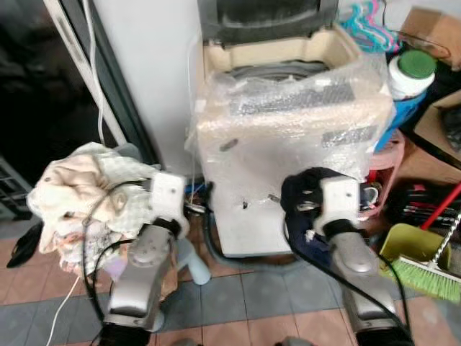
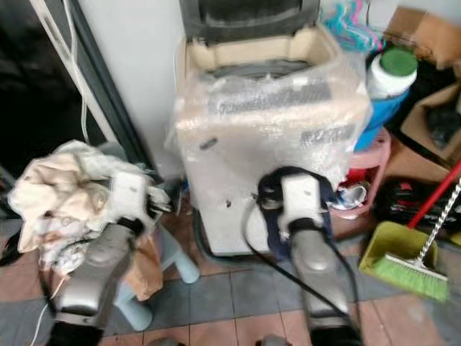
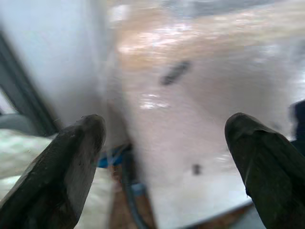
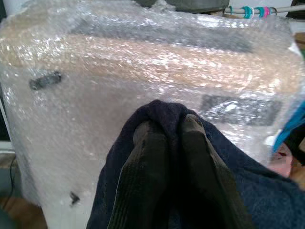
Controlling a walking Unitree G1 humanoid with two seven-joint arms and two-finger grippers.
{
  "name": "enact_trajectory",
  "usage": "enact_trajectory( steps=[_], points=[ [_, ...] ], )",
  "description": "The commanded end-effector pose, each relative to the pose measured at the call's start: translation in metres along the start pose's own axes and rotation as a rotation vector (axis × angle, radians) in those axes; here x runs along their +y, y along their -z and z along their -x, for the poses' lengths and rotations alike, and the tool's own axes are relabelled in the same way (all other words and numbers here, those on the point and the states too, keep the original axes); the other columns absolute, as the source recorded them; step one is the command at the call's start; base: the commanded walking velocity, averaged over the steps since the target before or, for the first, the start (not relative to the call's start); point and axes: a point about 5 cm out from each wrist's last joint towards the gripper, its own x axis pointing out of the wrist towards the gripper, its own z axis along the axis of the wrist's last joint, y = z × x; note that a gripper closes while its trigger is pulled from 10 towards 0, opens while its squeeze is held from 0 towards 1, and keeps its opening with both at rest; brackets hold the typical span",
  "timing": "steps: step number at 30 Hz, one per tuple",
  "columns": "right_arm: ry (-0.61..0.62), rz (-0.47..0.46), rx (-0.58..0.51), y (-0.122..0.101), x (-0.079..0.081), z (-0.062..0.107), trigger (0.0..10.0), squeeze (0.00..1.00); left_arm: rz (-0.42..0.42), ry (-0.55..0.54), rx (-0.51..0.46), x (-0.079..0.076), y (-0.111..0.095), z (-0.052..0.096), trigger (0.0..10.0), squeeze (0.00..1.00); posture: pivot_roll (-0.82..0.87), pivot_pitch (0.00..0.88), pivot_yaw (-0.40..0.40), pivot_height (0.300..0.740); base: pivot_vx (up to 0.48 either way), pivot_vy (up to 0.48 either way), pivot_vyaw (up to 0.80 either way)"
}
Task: Clothes washing
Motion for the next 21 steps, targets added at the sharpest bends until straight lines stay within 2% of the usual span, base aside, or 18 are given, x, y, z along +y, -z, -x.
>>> enact_trajectory(
  steps=[1, 7, 11, 15, 21],
  points=[
    [-0.05, -0.017, -0.059, -0.012, 0.011, -0.003, 10.0, 0.0, -0.023, -0.017, 0.002, 0.008, 0.001, 0.001, 10.0, 0.0, -0.03, 0.0, 0.088, 0.74, 0.0, 0.0, 0.0],
    [-0.055, -0.013, -0.07, -0.014, 0.007, -0.012, 10.0, 0.0, 0.001, -0.074, -0.005, 0.019, 0.004, 0.004, 10.0, 0.0, -0.02, 0.0, 0.062, 0.74, 0.0, 0.0, 0.0],
    [-0.077, -0.005, -0.081, -0.017, 0.01, -0.016, 10.0, 0.0, 0.001, -0.099, -0.038, 0.024, 0.0, 0.004, 10.0, 0.0, -0.01, 0.0, 0.061, 0.74, 0.0, 0.0, 0.0],
    [-0.088, 0.007, -0.125, -0.028, 0.011, -0.027, 10.0, 0.0, 0.005, -0.104, -0.035, 0.025, 0.0, 0.002, 10.0, 0.0, -0.03, 0.0, 0.073, 0.74, 0.0, -0.458, 0.0],
    [-0.088, 0.017, -0.127, -0.027, 0.01, -0.026, 10.0, 0.0, 0.004, -0.106, -0.033, 0.026, 0.002, 0.002, 10.0, 0.0, -0.03, 0.0, 0.073, 0.74, 0.0, -0.458, 0.0]
  ],
)
